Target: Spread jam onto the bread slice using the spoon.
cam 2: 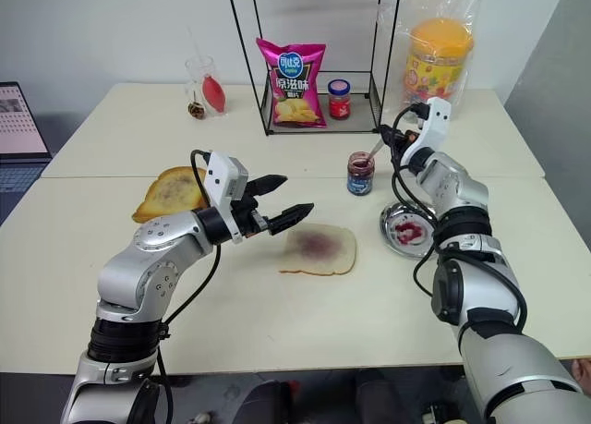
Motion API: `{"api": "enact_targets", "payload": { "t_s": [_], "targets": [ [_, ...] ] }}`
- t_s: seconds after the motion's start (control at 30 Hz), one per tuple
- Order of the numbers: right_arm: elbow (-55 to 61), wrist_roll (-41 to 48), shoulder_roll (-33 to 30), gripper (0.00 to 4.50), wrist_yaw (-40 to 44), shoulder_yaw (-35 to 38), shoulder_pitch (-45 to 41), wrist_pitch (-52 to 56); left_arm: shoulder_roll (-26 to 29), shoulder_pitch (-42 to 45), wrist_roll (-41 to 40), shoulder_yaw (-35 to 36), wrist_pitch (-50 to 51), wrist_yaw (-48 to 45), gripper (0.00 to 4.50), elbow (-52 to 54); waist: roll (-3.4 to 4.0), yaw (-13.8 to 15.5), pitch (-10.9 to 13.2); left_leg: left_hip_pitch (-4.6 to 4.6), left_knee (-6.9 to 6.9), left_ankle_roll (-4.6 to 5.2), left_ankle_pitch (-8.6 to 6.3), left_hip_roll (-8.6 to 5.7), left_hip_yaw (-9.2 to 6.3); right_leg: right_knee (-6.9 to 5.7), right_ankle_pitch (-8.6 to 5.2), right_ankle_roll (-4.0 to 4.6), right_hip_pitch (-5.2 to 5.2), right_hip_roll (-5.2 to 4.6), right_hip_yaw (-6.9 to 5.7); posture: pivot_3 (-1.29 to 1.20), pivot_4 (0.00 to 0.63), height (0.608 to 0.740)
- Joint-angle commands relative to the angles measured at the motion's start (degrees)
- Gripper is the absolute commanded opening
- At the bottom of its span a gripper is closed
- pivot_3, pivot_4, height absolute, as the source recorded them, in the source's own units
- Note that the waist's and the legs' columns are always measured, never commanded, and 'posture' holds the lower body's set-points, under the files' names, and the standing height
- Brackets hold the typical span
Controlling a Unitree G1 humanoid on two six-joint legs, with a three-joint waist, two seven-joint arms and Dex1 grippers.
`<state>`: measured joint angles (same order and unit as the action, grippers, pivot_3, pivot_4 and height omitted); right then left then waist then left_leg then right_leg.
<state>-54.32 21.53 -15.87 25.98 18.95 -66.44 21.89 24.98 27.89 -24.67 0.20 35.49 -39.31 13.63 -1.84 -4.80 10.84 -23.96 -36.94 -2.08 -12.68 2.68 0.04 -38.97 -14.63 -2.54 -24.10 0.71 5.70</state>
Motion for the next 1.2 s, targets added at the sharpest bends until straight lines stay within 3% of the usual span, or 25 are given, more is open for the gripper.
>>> {"api": "enact_targets", "payload": {
  "t_s": [0.03,1.2],
  "targets": [
    [0.6,1.56,-1.02,0.06,-0.5,1.75,-2.94,-0.87,0.18,1.23,0.09,-0.17,-1.36,-0.01,4.5,1.04,0.0,0.0,0.0,0.0,0.0,0.0,0.0,0.0,0.0,0.0,0.0,0.0,0.0,0.0,0.0,0.0,0.15,0.74],
    [-2.9,15.84,-2.45,0.06,-15.03,17.47,-6.68,7.96,1.45,2.46,0.37,0.2,-2.42,-2.21,4.5,-0.99,0.0,-0.02,0.0,-0.02,0.03,0.0,0.0,0.0,0.01,0.04,0.0,0.0,0.0,0.0,0.01,0.0,0.15,0.74]
  ]
}}
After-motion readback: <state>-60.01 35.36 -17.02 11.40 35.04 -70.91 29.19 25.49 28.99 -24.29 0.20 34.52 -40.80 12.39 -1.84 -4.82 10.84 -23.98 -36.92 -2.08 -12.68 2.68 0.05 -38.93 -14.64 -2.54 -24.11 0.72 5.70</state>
